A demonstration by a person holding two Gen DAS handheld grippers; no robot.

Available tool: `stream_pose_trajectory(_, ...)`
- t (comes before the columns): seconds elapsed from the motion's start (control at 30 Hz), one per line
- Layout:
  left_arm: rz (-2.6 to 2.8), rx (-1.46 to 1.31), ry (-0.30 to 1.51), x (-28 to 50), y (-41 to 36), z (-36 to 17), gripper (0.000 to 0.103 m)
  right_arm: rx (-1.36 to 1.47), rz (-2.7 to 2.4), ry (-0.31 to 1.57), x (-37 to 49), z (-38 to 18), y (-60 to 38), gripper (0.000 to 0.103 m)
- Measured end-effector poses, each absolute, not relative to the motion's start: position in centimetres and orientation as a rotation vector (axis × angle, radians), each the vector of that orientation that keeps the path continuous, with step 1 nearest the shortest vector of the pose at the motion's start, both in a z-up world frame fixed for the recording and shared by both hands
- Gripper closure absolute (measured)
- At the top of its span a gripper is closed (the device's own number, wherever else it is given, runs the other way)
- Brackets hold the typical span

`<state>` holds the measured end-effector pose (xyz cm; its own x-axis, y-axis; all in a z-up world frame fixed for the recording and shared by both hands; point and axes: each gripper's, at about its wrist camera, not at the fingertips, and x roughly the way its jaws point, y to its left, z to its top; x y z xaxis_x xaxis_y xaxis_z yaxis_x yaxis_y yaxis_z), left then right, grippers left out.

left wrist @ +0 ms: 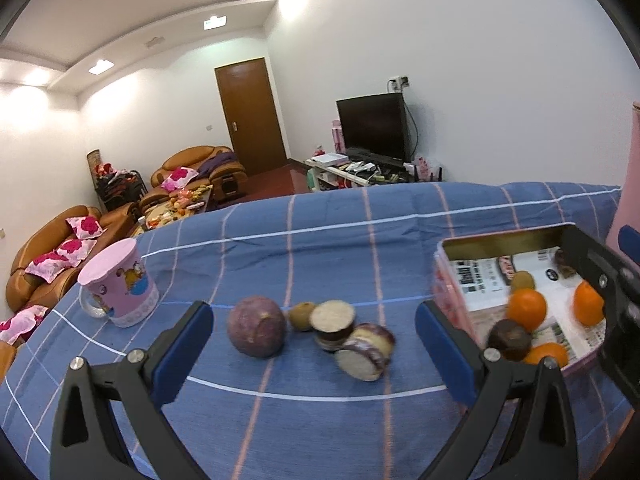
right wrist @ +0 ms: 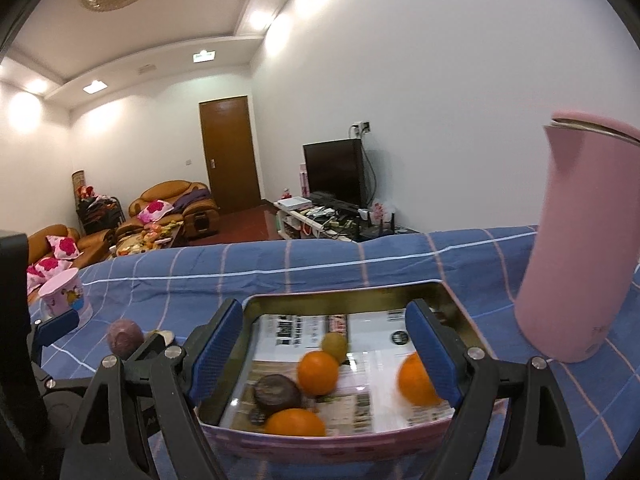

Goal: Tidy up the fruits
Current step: 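Move both tools back over the remaining items on the cloth, then grasp the cylindrical jar with the right gripper while the left gripper grasps the large purple fruit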

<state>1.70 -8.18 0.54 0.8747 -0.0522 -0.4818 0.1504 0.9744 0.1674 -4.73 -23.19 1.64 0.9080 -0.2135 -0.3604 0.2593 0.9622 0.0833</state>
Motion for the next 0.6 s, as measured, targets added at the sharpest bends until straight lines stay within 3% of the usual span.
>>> stream_pose_trajectory(0.5,0.107,0.119,0.626,7.4,1.6,-0.8,0.0,0.058,-0.085,0.476,-0.7,0.7,-16.7,0.019)
stream_pose_trajectory(0.6,0.16,0.103,0.645,8.2,3.3,-1.1,0.0,0.008,-0.013,0.531,0.6,0.1,-14.8,0.024)
